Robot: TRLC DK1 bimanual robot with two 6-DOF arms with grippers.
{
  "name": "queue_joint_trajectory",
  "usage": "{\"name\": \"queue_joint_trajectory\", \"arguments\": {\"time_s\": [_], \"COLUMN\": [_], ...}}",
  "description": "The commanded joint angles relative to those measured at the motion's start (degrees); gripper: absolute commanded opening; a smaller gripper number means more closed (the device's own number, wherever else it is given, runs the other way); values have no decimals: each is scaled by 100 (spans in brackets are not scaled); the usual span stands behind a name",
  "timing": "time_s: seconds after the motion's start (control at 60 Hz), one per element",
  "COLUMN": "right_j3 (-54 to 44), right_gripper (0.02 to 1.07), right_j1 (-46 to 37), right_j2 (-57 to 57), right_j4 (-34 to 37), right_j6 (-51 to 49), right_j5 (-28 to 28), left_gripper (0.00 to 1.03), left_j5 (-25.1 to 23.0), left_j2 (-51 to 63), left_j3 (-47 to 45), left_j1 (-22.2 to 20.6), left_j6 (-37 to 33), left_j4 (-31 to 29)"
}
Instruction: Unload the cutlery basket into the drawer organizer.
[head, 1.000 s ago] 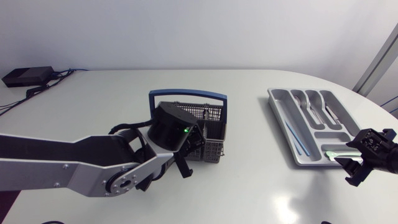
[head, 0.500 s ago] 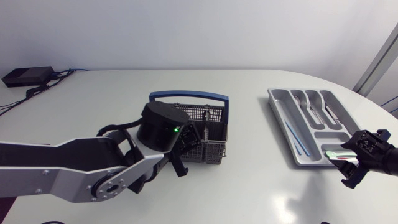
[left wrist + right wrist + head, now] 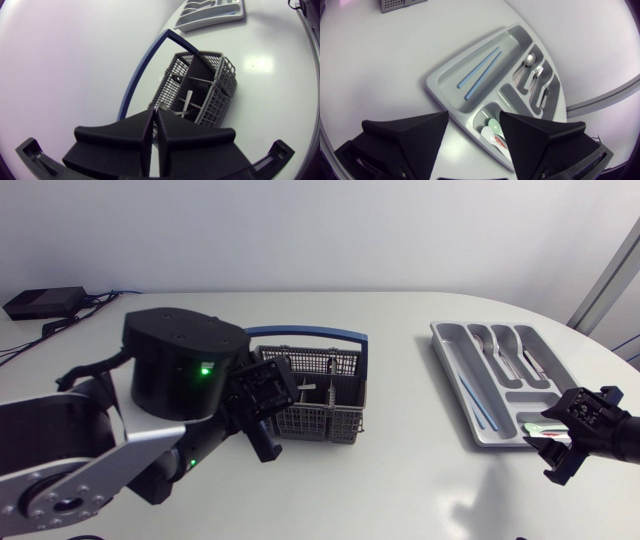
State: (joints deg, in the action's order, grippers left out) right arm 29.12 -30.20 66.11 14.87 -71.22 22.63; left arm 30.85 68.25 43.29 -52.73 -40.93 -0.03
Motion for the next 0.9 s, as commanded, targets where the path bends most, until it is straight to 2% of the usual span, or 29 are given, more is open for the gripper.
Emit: {"name": "queue_joint_trajectory", "arguments": {"time_s": [0.0,0.183,0.3,0.5,0.65,0.8,0.883], "right_j3": [-56,111,181,427,674,726,717], "right_gripper": [76,76,76,76,76,76,76], "right_j1": [154,559,1007,2483,3907,5586,5990], "right_j2": [-186,-792,-1276,-2251,-2427,-2172,-1847], "right_j4": [165,851,1176,1659,1527,859,385], "right_j6": [205,609,1031,2358,3413,4151,4318], "right_j5": [-4,224,338,558,444,-532,-787], "left_gripper": [4,4,4,4,4,4,4], "left_j5": [-123,-985,-1327,-1652,-2022,-2584,-2813], "left_j2": [-224,-488,-505,-400,4,400,611], "left_j3": [303,953,1243,1516,1762,2078,2272], "left_j1": [-62,131,298,413,474,755,931], "left_j6": [111,806,1140,1772,2361,2915,3135], "left_j4": [-322,-1289,-1491,-1535,-1737,-2009,-2150]}}
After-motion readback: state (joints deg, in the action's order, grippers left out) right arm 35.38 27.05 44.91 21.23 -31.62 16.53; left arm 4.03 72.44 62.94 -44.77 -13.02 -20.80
